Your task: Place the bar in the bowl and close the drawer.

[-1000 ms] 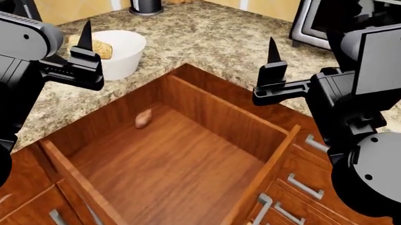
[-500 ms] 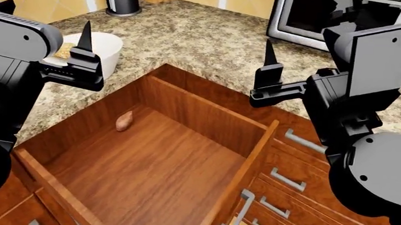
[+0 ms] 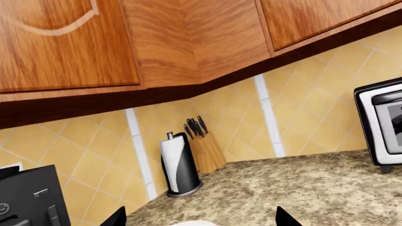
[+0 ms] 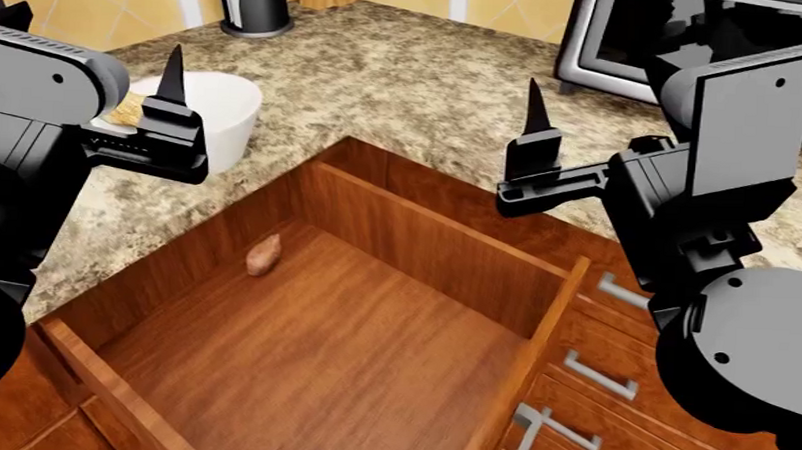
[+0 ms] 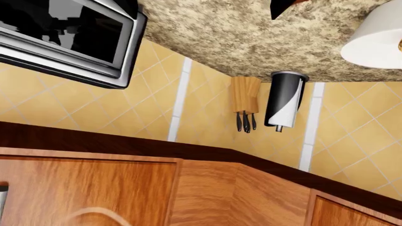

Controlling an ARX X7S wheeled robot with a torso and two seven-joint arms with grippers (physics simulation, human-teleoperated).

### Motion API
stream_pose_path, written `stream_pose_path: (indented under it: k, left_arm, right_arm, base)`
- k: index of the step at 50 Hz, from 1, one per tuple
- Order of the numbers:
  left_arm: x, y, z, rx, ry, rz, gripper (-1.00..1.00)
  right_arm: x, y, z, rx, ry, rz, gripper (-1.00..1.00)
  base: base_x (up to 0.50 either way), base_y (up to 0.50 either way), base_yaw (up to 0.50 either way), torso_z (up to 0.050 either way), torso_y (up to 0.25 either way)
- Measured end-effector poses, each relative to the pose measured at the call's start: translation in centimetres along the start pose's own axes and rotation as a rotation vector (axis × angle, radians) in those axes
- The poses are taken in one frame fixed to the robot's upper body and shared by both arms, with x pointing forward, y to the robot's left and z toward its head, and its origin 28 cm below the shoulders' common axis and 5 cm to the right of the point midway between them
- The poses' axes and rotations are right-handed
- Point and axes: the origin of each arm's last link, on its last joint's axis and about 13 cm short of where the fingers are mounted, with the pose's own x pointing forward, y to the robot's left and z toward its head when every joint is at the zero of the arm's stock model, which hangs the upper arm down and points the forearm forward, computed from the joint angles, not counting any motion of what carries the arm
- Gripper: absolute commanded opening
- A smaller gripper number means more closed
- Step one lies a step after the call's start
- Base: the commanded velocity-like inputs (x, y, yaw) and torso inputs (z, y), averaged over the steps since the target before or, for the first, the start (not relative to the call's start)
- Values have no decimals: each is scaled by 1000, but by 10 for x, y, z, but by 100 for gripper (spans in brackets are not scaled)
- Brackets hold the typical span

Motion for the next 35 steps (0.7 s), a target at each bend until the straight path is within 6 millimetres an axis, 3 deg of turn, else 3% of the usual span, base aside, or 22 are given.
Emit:
stream_pose_path:
  k: [20,35]
  left_arm:
    - [1,0,1,1,-3,-3,100]
    - [0,0,1,2,-4,-5,100]
  right_arm:
    - [1,0,2,-18,2,1,100]
    - [1,0,2,-18,-3,10,100]
  base:
    - [66,36,0,0,0]
    - [192,10,0,0,0]
